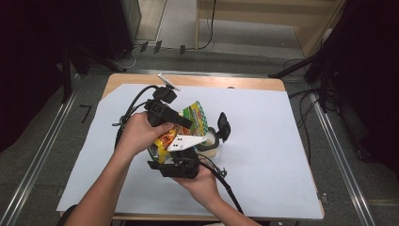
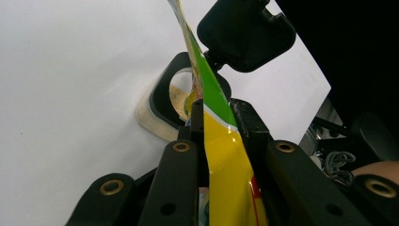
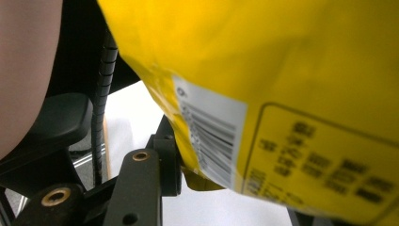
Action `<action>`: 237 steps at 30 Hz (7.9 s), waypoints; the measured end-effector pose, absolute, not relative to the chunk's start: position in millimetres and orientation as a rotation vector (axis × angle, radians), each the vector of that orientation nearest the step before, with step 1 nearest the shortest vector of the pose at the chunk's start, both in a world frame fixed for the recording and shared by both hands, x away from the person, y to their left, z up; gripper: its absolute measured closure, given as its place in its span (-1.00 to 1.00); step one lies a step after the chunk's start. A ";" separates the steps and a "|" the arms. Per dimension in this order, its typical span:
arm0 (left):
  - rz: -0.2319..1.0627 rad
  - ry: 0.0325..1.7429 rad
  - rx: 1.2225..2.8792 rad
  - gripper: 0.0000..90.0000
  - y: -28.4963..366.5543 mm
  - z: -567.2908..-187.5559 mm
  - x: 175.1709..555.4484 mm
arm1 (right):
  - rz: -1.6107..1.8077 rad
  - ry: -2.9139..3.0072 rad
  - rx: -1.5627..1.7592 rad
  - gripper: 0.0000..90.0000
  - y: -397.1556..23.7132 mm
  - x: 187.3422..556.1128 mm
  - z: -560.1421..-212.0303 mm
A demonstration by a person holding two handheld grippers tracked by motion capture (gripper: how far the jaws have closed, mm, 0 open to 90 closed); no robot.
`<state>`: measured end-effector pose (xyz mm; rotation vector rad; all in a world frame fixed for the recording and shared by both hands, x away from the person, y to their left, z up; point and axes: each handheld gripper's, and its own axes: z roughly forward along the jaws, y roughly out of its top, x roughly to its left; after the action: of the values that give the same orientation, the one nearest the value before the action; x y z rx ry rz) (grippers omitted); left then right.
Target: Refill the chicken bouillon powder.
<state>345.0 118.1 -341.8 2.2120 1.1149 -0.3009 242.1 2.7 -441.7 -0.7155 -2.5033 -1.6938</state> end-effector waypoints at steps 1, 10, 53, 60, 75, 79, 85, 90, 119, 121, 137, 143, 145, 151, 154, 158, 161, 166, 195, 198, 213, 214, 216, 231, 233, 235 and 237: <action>-0.301 1.115 2.212 0.80 118.1 -341.8 345.0 | -1.694 -2.503 -0.715 0.35 2.7 242.1 -441.7; -0.308 1.110 2.195 0.77 119.2 -340.8 347.3 | -1.687 -2.468 -0.726 0.35 1.6 242.8 -437.0; -0.277 1.092 2.168 0.67 118.4 -333.2 345.0 | -1.694 -2.423 -0.744 0.36 -2.2 244.5 -429.8; -0.268 1.090 2.163 0.67 119.1 -332.2 344.6 | -1.699 -2.428 -0.735 0.36 -2.7 244.7 -429.1; -0.264 1.099 2.167 0.66 118.5 -334.5 345.9 | -1.687 -2.414 -0.736 0.36 -3.1 247.1 -430.9; -0.265 1.100 2.168 0.66 118.8 -334.6 346.0 | -1.682 -2.413 -0.737 0.36 -3.0 247.0 -430.7; -0.271 1.098 2.164 0.66 119.1 -334.5 346.3 | -1.681 -2.416 -0.736 0.36 -3.2 246.7 -430.0; -0.277 1.100 2.161 0.66 119.9 -334.5 346.6 | -1.678 -2.420 -0.736 0.35 -2.8 246.5 -429.4; -0.298 1.102 2.148 0.65 122.1 -334.5 347.9 | -1.686 -2.444 -0.728 0.35 -2.6 244.0 -426.9; -0.301 1.101 2.146 0.65 122.4 -334.6 348.3 | -1.687 -2.447 -0.727 0.35 -2.6 243.8 -426.6; -0.290 1.101 2.159 0.65 121.0 -335.7 347.9 | -1.686 -2.444 -0.730 0.35 -2.1 244.1 -428.7; -0.280 1.101 2.168 0.65 119.6 -336.3 347.3 | -1.686 -2.450 -0.728 0.35 -2.1 245.0 -430.4; -0.283 1.100 2.166 0.65 119.6 -336.3 347.5 | -1.687 -2.450 -0.729 0.35 -2.2 245.0 -430.4; -0.284 1.108 2.168 0.65 119.5 -337.7 348.0 | -1.679 -2.449 -0.729 0.35 -2.1 245.3 -430.8; -0.291 1.109 2.165 0.65 120.1 -338.5 349.1 | -1.673 -2.446 -0.734 0.35 -2.3 245.5 -431.0; -0.296 1.108 2.157 0.64 120.9 -338.0 349.3 | -1.674 -2.442 -0.734 0.35 -2.4 245.0 -429.7; -0.298 1.108 2.155 0.64 121.3 -337.8 349.4 | -1.674 -2.446 -0.734 0.35 -2.4 244.5 -429.0; -0.300 1.104 2.157 0.65 121.9 -337.7 349.7 | -1.676 -2.449 -0.733 0.35 -2.3 244.2 -428.6; -0.305 1.107 2.144 0.64 121.7 -337.8 349.8 | -1.681 -2.467 -0.729 0.35 -3.1 244.4 -427.0; -0.302 1.107 2.141 0.64 121.5 -337.5 349.4 | -1.681 -2.469 -0.728 0.35 -3.3 244.6 -427.0; -0.262 1.111 2.156 0.64 120.4 -336.3 348.4 | -1.673 -2.470 -0.732 0.35 -3.3 245.2 -427.2; -0.263 1.109 2.157 0.64 120.3 -336.6 348.6 | -1.672 -2.471 -0.731 0.35 -3.3 245.2 -427.2; -0.262 1.113 2.157 0.64 120.0 -337.1 348.5 | -1.670 -2.470 -0.733 0.35 -3.2 245.2 -427.5; -0.296 1.114 2.263 0.65 106.2 -333.3 363.2 | -1.664 -2.396 -0.795 0.35 -5.9 252.1 -425.7; -0.301 1.109 2.265 0.65 105.7 -331.9 364.0 | -1.673 -2.393 -0.797 0.35 -6.2 252.6 -424.6; -0.305 1.105 2.257 0.65 105.2 -331.0 364.1 | -1.680 -2.395 -0.797 0.35 -6.7 252.5 -423.5; -0.298 1.103 2.246 0.65 105.5 -330.5 364.1 | -1.684 -2.407 -0.793 0.35 -7.6 253.3 -423.1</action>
<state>364.1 105.5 -330.5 2.2461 1.1027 -0.2985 253.3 -7.6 -423.1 -0.7928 -2.4073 -1.6845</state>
